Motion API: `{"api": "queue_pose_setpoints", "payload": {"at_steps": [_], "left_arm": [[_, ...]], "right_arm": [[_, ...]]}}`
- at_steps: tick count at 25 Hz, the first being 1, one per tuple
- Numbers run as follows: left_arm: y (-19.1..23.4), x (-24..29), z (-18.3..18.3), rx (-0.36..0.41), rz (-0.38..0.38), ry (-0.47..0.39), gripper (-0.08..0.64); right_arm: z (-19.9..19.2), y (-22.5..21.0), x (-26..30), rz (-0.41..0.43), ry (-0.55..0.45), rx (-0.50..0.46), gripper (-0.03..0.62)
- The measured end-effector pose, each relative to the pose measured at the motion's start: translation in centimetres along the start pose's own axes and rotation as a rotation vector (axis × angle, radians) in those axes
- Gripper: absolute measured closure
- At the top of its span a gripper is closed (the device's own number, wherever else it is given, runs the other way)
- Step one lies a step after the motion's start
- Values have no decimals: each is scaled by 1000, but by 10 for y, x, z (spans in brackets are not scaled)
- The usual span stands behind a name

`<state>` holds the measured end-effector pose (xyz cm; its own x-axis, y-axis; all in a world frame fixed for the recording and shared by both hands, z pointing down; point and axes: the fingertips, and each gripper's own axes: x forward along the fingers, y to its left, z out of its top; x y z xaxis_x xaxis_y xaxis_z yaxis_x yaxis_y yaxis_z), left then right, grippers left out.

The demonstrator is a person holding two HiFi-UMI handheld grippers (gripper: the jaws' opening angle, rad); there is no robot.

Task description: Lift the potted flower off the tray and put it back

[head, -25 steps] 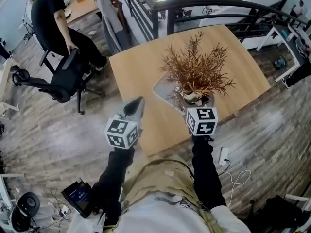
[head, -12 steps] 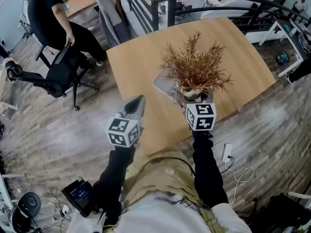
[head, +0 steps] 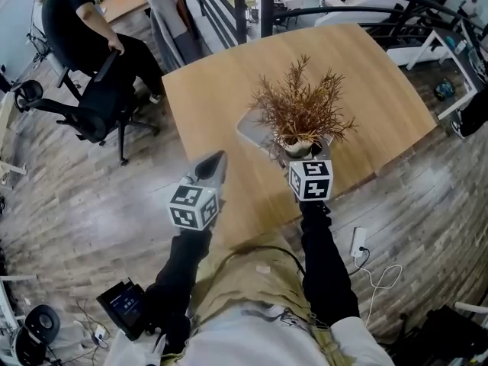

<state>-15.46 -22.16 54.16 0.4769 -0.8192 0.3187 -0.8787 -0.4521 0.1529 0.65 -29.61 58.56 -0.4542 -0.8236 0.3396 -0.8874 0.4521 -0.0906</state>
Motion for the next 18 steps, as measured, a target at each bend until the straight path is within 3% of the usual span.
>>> {"api": "queue_pose_setpoints", "payload": {"at_steps": [7, 18], "left_arm": [[2, 37, -29, -7, 12, 31, 558], [0, 46, -41, -4, 8, 44, 558]], "right_arm": [[-36, -24, 27, 14, 20, -2, 91], [-65, -33, 59, 34, 81, -40, 91]]}}
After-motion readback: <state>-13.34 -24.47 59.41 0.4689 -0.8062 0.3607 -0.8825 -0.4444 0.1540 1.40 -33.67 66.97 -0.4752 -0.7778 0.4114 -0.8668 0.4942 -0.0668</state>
